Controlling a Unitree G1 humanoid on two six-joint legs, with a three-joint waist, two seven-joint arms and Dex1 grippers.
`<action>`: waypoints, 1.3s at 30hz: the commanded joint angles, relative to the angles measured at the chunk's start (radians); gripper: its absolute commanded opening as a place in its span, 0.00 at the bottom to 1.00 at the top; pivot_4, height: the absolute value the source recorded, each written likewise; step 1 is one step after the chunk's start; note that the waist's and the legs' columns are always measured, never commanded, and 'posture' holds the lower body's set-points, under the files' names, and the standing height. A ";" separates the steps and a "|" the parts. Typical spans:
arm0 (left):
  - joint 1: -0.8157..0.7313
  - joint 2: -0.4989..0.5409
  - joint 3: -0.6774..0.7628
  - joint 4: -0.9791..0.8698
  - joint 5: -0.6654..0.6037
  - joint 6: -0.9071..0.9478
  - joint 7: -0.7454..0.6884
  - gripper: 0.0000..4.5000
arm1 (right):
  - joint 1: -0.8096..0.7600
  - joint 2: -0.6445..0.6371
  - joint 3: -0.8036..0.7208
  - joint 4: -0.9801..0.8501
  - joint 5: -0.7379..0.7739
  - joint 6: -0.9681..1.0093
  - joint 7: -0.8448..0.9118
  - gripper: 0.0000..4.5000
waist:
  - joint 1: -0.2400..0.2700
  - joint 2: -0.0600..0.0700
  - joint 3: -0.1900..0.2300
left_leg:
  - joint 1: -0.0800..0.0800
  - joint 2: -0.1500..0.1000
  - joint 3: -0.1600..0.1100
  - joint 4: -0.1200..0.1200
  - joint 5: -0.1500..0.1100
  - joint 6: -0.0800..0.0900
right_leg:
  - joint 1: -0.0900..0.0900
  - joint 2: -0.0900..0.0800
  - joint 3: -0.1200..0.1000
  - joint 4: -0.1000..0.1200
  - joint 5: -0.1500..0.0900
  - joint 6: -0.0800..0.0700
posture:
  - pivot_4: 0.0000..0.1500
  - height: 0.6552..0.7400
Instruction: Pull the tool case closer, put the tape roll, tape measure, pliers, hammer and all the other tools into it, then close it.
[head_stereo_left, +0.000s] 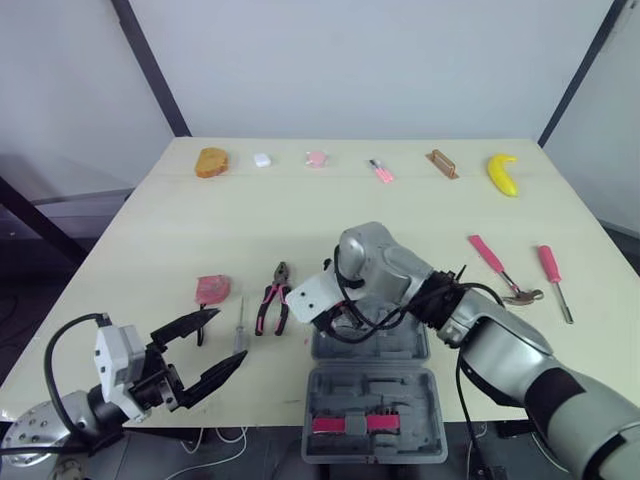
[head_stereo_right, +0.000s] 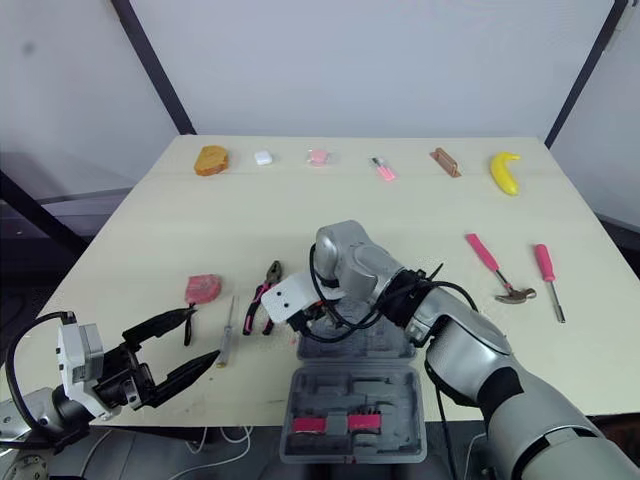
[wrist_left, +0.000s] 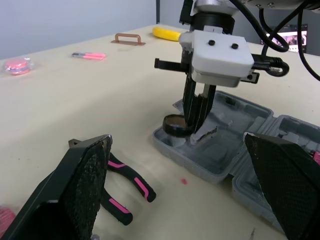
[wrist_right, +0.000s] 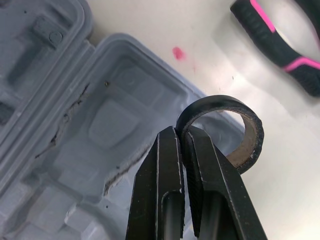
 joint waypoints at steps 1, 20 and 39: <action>-0.001 -0.001 0.007 -0.028 -0.016 -0.009 0.007 1.00 | -0.024 0.012 0.002 0.008 -0.008 -0.018 -0.017 0.01 | 0.000 0.000 0.000 | 0.000 0.000 0.000 0.000 0.000 0.000 | 0.000 0.000 0.000 0.000 0.000 0.000 | 1.00 1.00; -0.021 0.024 -0.010 -0.037 -0.030 0.046 0.012 1.00 | -0.017 0.018 0.011 0.079 -0.035 -0.078 -0.066 0.01 | -0.021 0.000 0.000 | 0.000 0.000 -0.001 -0.001 0.000 0.000 | 0.000 0.000 0.000 0.000 0.000 0.000 | 1.00 1.00; -0.026 0.021 -0.005 -0.036 -0.038 0.054 0.034 1.00 | -0.027 0.031 -0.003 0.090 -0.037 -0.114 -0.084 0.26 | -0.022 0.000 0.001 | 0.000 0.000 -0.007 -0.001 0.000 0.000 | 0.000 0.000 -0.001 0.000 -0.001 -0.001 | 1.00 1.00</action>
